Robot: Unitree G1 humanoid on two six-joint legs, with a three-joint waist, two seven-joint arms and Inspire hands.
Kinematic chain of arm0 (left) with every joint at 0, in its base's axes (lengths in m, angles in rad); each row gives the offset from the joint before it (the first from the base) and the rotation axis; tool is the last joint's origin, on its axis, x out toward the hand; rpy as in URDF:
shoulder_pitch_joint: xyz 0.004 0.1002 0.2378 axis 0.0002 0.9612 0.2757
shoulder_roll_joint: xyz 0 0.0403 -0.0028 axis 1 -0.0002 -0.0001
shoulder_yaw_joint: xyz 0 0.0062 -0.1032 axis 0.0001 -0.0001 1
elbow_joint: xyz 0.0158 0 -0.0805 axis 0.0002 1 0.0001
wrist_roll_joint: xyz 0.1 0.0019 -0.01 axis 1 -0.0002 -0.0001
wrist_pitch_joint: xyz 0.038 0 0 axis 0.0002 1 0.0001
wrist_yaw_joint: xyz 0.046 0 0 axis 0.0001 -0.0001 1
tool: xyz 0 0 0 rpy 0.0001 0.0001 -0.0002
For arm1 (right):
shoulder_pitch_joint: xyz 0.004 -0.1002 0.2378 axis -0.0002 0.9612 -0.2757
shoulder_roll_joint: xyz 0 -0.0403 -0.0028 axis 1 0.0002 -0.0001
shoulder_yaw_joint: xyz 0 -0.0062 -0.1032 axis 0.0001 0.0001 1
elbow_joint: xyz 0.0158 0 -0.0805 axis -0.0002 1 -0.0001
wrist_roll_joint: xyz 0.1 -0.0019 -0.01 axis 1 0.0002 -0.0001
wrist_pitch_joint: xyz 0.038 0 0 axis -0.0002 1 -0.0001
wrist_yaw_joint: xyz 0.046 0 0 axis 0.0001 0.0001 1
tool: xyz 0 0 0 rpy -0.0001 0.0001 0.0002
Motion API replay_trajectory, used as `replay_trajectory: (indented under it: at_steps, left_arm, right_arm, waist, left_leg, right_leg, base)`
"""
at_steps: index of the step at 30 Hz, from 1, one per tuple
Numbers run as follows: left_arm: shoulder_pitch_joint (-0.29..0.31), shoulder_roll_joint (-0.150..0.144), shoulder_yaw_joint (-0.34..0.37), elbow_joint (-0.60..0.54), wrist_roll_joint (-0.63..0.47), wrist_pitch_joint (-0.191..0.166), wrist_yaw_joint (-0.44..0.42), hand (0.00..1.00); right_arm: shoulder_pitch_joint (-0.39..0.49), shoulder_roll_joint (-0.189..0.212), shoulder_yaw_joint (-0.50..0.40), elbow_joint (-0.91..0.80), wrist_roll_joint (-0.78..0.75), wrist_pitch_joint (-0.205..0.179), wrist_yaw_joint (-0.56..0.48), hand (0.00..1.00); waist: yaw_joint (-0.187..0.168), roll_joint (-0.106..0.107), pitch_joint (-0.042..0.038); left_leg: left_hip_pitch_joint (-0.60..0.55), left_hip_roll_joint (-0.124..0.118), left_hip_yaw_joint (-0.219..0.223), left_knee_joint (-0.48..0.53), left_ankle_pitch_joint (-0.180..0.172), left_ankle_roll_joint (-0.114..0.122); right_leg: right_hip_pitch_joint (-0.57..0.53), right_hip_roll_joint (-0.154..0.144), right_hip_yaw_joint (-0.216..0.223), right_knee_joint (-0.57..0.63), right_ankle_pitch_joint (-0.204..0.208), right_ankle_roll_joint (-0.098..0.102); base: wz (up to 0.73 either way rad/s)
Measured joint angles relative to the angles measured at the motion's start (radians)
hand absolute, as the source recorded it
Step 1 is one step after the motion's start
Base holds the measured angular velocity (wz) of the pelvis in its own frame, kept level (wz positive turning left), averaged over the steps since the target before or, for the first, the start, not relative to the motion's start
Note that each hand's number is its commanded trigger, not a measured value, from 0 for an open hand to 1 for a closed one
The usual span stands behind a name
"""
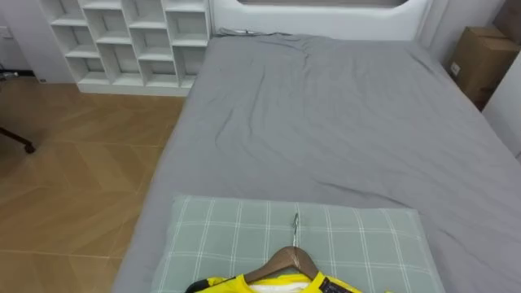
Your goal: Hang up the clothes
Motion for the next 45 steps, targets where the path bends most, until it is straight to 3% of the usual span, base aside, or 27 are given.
replay_trajectory:
  at_steps: [11,19,31,38,40,45]
  left_arm:
    - [0.0,0.002,-0.001,0.001,-0.004,-0.004,0.005,0.0]
    - [0.001,0.003,0.0,0.001,-0.009,-0.006,0.005,0.0]
    - [0.004,0.007,-0.001,0.003,-0.072,-0.005,-0.009,0.0]
    - [0.019,0.007,0.002,0.003,-0.192,-0.001,-0.001,0.0]
    - [0.022,0.005,0.011,0.002,-0.231,-0.001,0.01,0.0]
    - [0.017,-0.002,0.164,-0.027,-0.266,-0.026,0.039,0.0]
  right_arm:
    - [-0.031,0.001,0.0,0.044,0.015,0.003,0.048,0.0]
    - [-0.032,0.0,-0.003,0.044,0.048,0.02,0.084,0.0]
    - [-0.029,0.001,0.008,0.041,0.053,0.022,0.088,0.0]
    - [-0.028,0.001,-0.015,0.04,0.047,0.023,0.089,0.0]
    - [-0.026,0.0,-0.023,0.039,0.046,0.028,0.086,0.0]
    - [-0.007,-0.007,-0.052,0.041,0.047,0.032,0.08,0.0]
  waist:
    - [-0.001,-0.009,0.0065]
    - [-0.001,-0.01,0.0042]
    - [-0.001,-0.013,0.0026]
    - [-0.003,-0.006,0.0037]
    - [-0.002,0.0,0.0034]
    - [0.024,0.021,0.0009]
  left_leg:
    - [0.007,0.0,-0.003,0.001,0.0,0.0]
    - [0.005,0.0,-0.003,0.004,0.0,0.0]
    - [-0.003,-0.006,-0.003,0.004,0.0,0.0]
    - [0.0,-0.01,-0.024,0.004,0.0,0.0]
    - [0.002,-0.01,-0.025,0.004,0.0,0.0]
    - [0.021,-0.01,-0.023,-0.002,0.0,0.0]
  right_leg:
    - [0.01,-0.001,-0.001,-0.001,0.0,0.0]
    - [0.009,-0.001,0.001,-0.003,0.0,0.0]
    - [0.011,-0.003,-0.001,-0.02,-0.007,0.003]
    - [0.023,-0.004,-0.016,-0.015,-0.007,0.003]
    - [0.026,-0.004,-0.015,-0.015,-0.007,0.003]
    - [0.04,-0.004,-0.009,-0.015,-0.007,0.003]
  base:
    - [0.0]
    - [0.0]
    - [0.0]
    - [0.09]
    - [0.04]
    - [-0.02]
